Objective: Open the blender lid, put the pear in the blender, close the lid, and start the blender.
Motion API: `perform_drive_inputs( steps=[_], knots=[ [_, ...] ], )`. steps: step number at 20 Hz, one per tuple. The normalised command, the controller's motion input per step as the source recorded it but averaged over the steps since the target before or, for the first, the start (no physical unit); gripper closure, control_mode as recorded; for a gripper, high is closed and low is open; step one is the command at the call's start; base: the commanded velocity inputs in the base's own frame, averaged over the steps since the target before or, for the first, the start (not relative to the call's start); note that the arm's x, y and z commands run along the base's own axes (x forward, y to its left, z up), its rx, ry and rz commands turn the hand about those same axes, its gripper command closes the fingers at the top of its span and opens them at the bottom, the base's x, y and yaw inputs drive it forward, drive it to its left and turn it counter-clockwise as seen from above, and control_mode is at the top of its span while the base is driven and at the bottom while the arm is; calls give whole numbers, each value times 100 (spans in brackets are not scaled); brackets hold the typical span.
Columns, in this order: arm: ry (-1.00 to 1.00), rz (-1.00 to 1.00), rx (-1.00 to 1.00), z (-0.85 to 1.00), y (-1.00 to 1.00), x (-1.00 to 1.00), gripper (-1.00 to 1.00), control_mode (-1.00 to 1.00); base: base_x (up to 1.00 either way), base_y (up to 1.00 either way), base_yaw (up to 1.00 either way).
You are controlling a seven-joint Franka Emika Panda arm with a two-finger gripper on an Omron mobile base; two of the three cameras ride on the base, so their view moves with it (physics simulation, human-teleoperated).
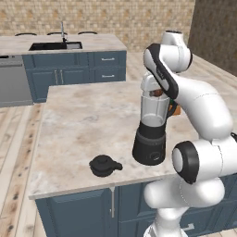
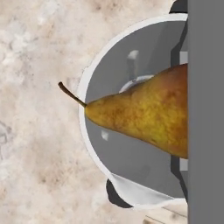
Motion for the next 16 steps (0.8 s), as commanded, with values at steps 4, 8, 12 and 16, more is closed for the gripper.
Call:
perform_drive_inputs(
  steps=[4,8,12,16],
  knots=[
    [4,-6,-6,-75,0,0,100,-100,0,0,0],
    [0,-1,-12,-78,2,0,100,-100,0,0,0],
    [1,0,-10,-69,4,0,100,-100,0,0,0],
    [5,0,-3,-51,2,4,100,-100,0,0,0]
  ],
)
